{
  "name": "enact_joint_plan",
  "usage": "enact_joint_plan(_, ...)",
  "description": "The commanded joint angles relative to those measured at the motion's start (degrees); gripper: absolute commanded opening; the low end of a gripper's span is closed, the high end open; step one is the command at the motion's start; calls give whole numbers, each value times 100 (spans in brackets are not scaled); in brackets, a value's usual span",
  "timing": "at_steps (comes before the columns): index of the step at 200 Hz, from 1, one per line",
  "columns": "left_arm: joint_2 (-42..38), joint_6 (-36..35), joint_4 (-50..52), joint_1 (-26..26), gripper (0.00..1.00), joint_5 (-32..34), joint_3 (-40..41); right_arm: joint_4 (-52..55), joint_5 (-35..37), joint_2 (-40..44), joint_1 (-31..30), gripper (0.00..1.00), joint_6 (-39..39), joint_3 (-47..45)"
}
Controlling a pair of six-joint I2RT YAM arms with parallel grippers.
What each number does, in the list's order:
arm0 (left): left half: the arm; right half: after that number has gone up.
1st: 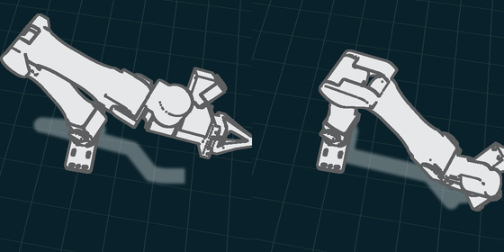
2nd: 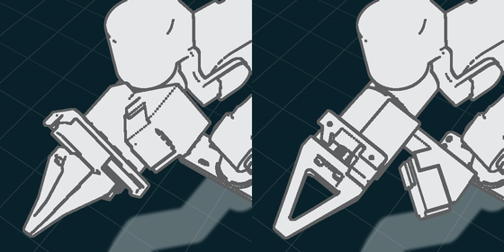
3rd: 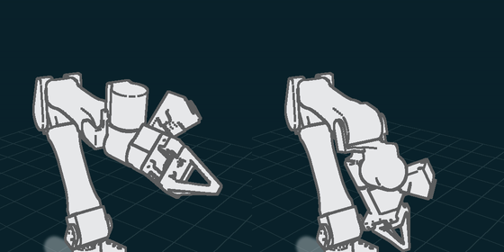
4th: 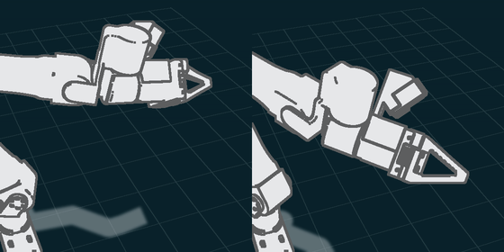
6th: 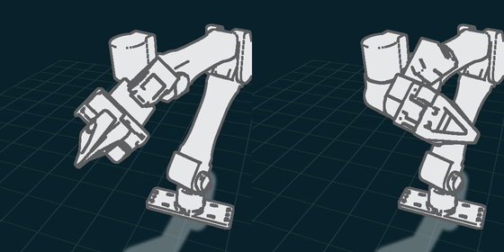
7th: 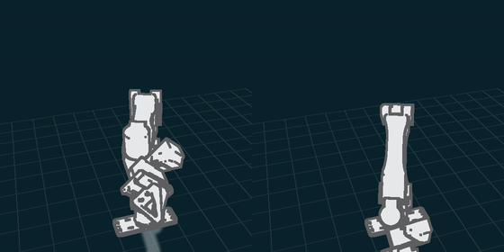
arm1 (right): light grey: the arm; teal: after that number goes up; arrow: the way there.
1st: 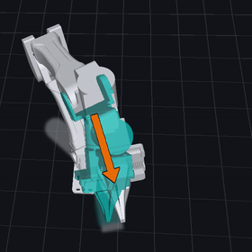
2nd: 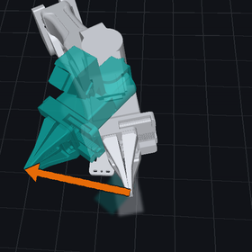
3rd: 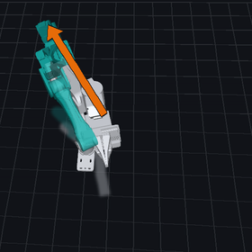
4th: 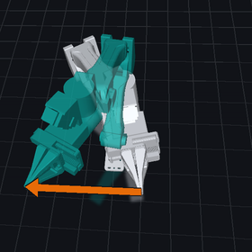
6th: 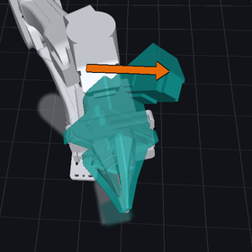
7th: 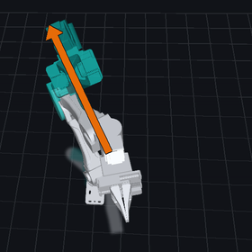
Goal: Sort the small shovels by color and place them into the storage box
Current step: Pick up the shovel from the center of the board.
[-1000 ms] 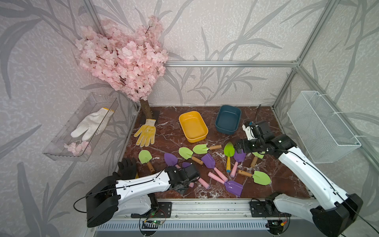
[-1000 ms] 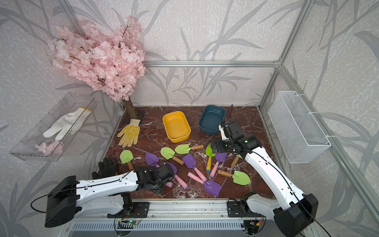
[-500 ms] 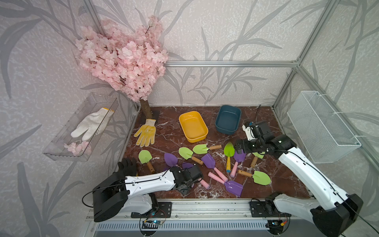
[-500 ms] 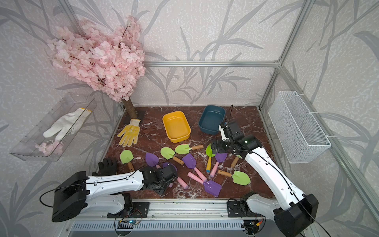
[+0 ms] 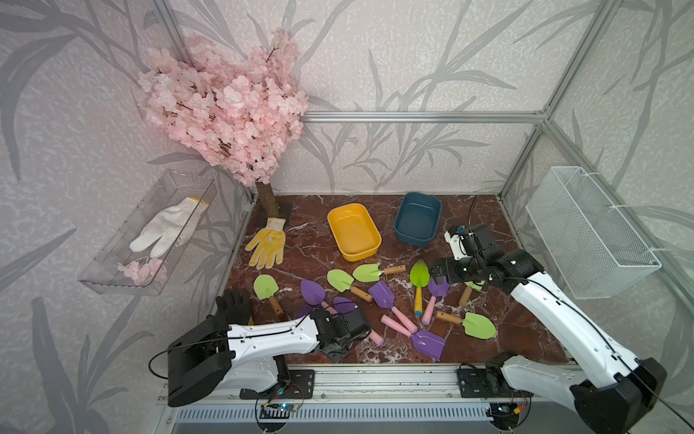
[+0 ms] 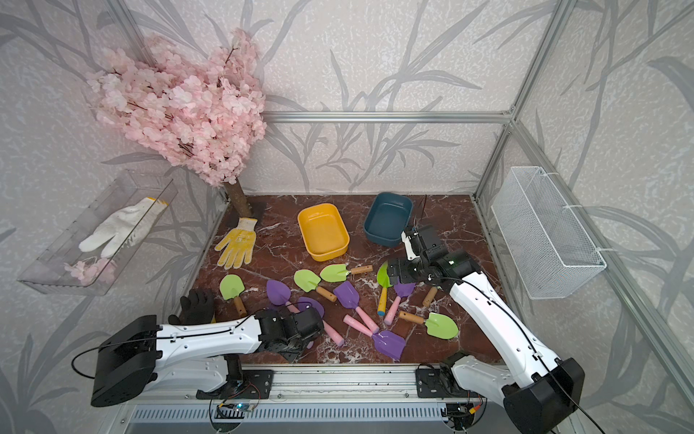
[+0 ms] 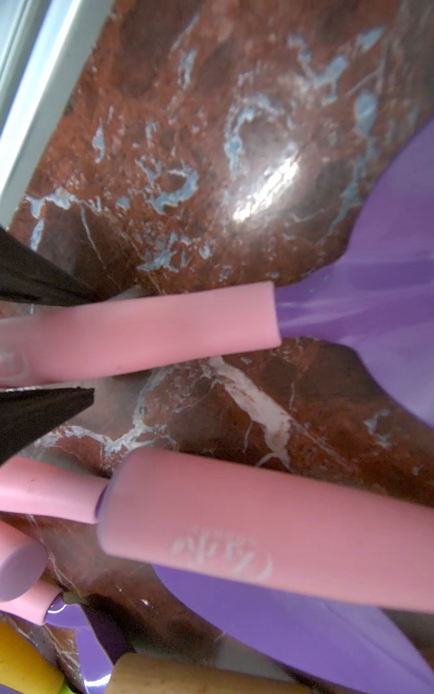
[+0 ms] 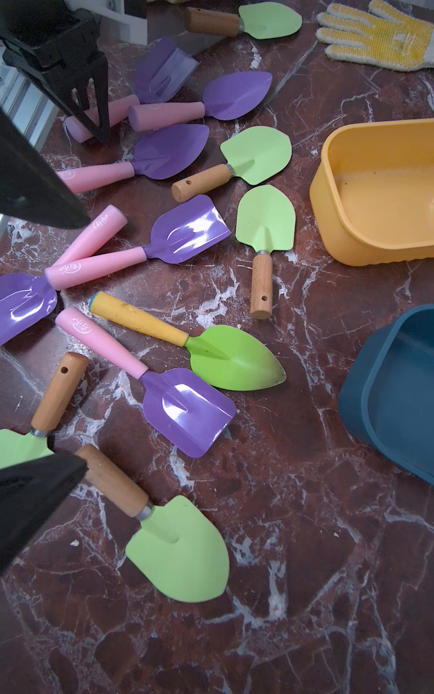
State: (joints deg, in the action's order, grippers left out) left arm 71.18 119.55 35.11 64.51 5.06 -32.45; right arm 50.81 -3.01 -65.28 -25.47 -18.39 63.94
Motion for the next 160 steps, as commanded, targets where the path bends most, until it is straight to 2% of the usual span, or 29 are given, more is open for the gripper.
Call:
enact_joint_plan(1,-167,2485,265,31,35,136,122,-19,81,120,27,98,20,-22)
enact_joint_plan(51,-368,2582,512,53,24,205,150,-37,62,112,32,98,-13,-14)
enact_joint_plan(84,-434,2609,615,68,8,234,152,-45,41,94,28,98,-33,-5)
enact_joint_plan(106,-513,2639,768,92,5,254,160,-54,20,69,33,98,-50,21)
enact_joint_plan(124,-725,2696,1124,131,0,284,117,-69,2,37,30,98,-50,38)
enact_joint_plan(160,-1654,2618,2430,169,0,662,-121,-154,-42,-20,31,98,-137,22)
